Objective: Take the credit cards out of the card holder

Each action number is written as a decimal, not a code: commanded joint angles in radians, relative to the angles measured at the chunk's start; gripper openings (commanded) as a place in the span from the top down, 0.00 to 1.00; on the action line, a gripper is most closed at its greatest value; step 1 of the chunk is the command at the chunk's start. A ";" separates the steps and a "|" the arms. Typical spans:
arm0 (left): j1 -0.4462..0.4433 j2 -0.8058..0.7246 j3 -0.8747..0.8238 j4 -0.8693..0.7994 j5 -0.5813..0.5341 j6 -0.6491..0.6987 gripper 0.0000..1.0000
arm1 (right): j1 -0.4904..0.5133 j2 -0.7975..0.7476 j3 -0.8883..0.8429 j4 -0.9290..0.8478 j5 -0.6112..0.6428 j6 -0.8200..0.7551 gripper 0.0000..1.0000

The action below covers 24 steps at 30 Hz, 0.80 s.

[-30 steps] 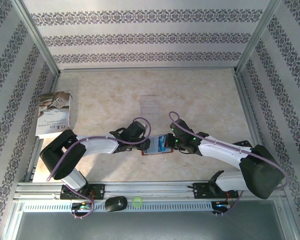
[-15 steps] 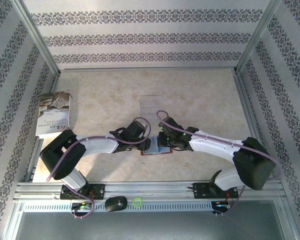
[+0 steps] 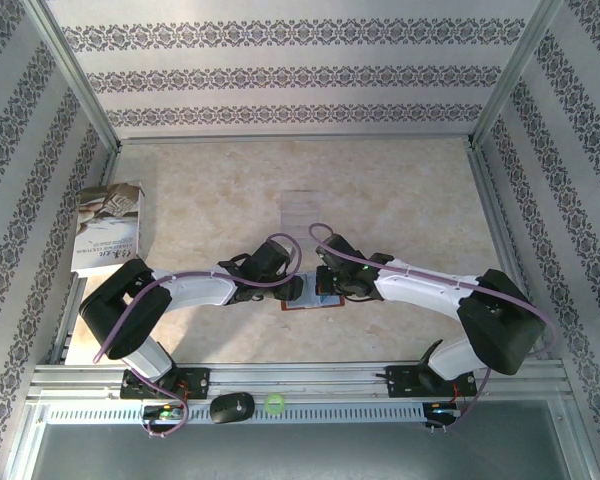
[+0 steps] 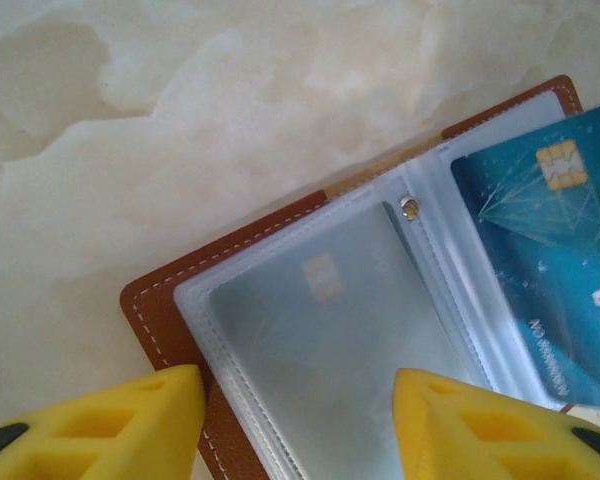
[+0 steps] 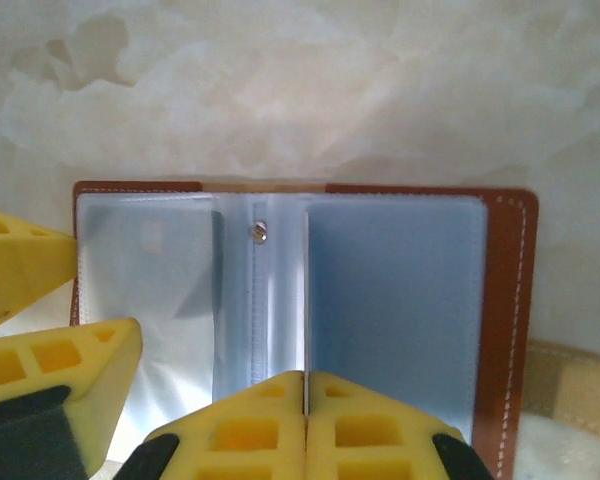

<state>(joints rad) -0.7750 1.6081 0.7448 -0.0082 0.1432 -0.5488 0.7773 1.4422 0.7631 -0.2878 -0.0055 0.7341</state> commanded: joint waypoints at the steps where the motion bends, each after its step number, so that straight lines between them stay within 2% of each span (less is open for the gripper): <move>1: 0.025 -0.035 0.015 -0.053 0.006 0.023 0.39 | -0.038 -0.094 0.007 0.015 -0.005 -0.135 1.00; 5: 0.031 -0.109 0.029 -0.063 0.029 0.025 0.31 | -0.074 -0.145 0.060 0.024 -0.038 -0.329 1.00; 10: 0.073 -0.220 0.030 -0.082 0.092 0.004 0.19 | -0.131 -0.122 0.154 0.028 -0.174 -0.530 1.00; 12: 0.106 -0.273 0.019 -0.097 0.118 -0.011 0.03 | -0.131 -0.084 0.218 -0.007 -0.199 -0.626 1.00; 13: 0.122 -0.301 0.012 -0.111 0.117 -0.015 0.00 | -0.131 -0.066 0.244 -0.024 -0.208 -0.665 1.00; 18: 0.233 -0.495 -0.029 -0.208 0.100 -0.028 0.00 | -0.123 0.068 0.415 -0.135 -0.242 -0.894 1.00; 22: 0.300 -0.616 -0.015 -0.352 0.016 -0.007 0.00 | -0.113 0.165 0.540 -0.190 -0.179 -1.069 1.00; 24: 0.331 -0.654 -0.017 -0.377 0.019 0.004 0.00 | -0.114 0.210 0.595 -0.209 -0.165 -1.136 1.00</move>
<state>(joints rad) -0.4763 0.9913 0.7303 -0.2573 0.1970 -0.5606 0.6525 1.6150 1.2873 -0.4255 -0.1978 -0.2226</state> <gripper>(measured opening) 0.994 0.049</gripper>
